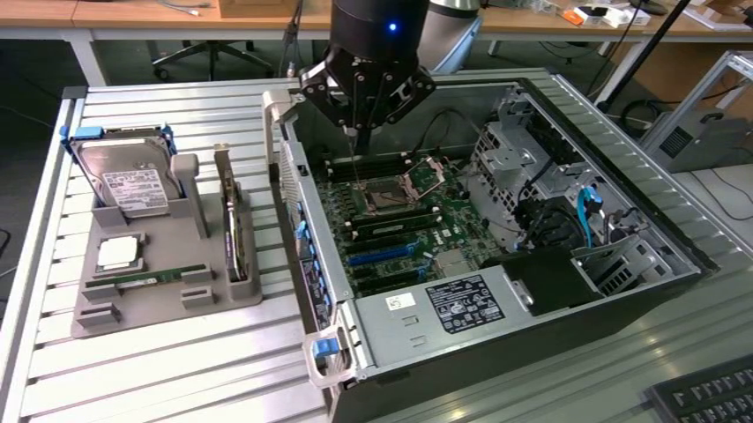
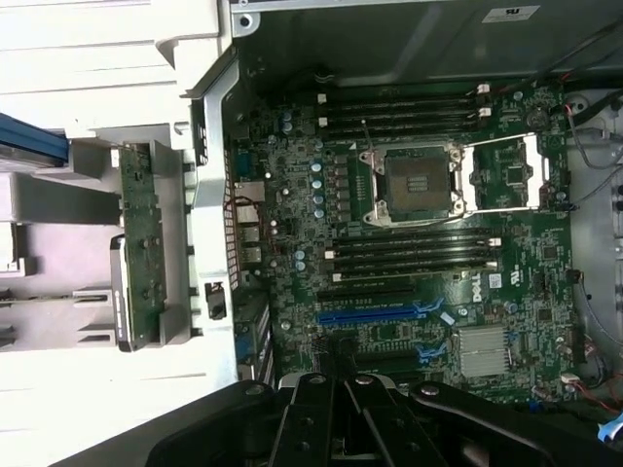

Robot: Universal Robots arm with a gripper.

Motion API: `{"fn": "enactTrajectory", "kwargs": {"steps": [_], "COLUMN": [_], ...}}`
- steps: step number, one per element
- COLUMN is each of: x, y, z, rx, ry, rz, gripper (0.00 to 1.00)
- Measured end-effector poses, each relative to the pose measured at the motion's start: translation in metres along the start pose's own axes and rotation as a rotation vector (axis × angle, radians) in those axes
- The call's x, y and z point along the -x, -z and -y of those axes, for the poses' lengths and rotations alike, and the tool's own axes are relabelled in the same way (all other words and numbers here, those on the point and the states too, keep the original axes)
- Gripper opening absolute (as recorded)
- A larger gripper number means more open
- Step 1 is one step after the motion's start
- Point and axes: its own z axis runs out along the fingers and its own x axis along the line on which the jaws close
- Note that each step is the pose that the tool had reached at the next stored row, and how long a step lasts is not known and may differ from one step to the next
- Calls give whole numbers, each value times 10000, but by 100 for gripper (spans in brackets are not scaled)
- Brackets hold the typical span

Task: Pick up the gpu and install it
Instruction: 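Reach for the gpu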

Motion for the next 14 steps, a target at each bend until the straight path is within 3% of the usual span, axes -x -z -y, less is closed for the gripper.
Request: {"fn": "enactTrajectory", "kwargs": {"steps": [14], "x": [-34], "y": [-2], "z": [25], "rx": [-2], "ry": [0], "rz": [1], "gripper": [11]}}
